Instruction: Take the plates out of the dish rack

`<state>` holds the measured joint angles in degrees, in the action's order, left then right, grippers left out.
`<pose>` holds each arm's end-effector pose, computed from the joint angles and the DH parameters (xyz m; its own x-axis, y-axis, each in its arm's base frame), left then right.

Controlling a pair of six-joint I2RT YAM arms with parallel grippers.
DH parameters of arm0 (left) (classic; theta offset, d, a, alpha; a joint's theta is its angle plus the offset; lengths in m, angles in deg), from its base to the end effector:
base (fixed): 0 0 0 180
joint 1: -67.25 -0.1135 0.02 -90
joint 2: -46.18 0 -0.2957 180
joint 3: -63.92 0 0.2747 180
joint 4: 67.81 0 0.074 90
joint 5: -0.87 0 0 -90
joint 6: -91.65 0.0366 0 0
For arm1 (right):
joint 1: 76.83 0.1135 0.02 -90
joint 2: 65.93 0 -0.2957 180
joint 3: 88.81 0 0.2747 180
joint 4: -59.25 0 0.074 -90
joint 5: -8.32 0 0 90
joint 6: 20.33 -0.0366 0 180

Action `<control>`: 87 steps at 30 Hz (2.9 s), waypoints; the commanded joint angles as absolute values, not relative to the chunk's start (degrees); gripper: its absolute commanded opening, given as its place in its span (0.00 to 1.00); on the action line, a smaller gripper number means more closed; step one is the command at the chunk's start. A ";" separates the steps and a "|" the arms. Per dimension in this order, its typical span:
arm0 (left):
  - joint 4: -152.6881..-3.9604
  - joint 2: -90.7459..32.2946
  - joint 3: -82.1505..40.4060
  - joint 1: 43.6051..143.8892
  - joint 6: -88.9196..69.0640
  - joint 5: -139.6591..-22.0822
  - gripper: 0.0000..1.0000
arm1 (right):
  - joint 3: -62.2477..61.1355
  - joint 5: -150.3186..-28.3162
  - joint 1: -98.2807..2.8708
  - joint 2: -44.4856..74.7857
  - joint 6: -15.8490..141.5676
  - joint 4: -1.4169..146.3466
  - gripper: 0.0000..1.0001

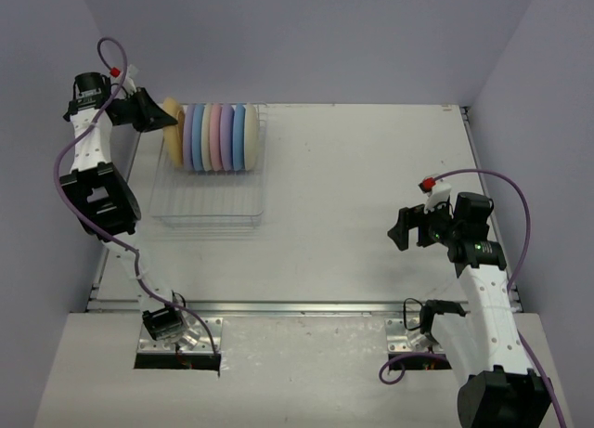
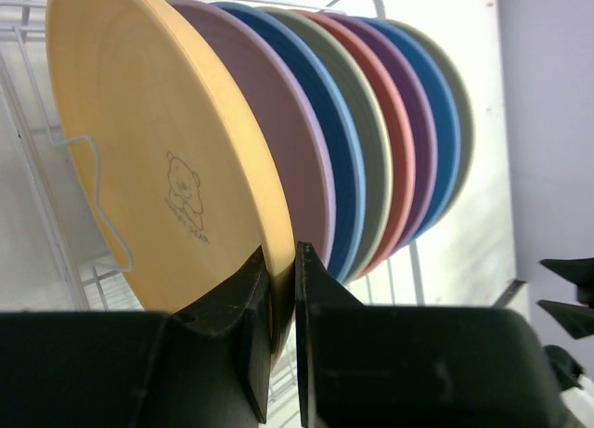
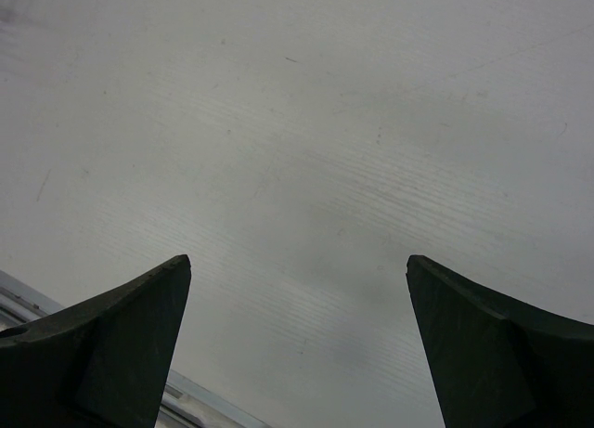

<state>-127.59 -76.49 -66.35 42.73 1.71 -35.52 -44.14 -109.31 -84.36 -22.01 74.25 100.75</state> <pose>0.4768 0.1851 0.3231 -0.7185 -0.3271 -0.6138 0.2036 0.7450 -0.6353 0.1631 -0.0044 0.2527 -0.6265 0.0115 -0.7793 -0.2831 0.9282 0.2413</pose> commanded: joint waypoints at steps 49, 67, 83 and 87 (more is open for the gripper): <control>-106.46 -12.54 -0.59 124.54 81.74 -105.18 0.00 | -6.40 -115.65 -72.22 3.21 47.95 113.90 0.76; -100.03 -15.45 1.77 130.41 87.96 -105.98 0.00 | 0.19 -105.52 -60.05 14.15 54.12 114.26 0.57; -96.75 -16.52 1.61 131.35 86.59 -106.35 0.14 | 3.74 -105.23 -59.61 19.36 54.70 113.71 0.00; -94.60 -16.71 1.99 131.30 85.62 -108.59 0.47 | 3.11 -104.24 -59.90 18.06 55.28 113.35 0.00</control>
<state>-100.75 -17.54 3.14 130.67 86.57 -106.14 1.59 -105.63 -59.45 19.28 53.75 115.51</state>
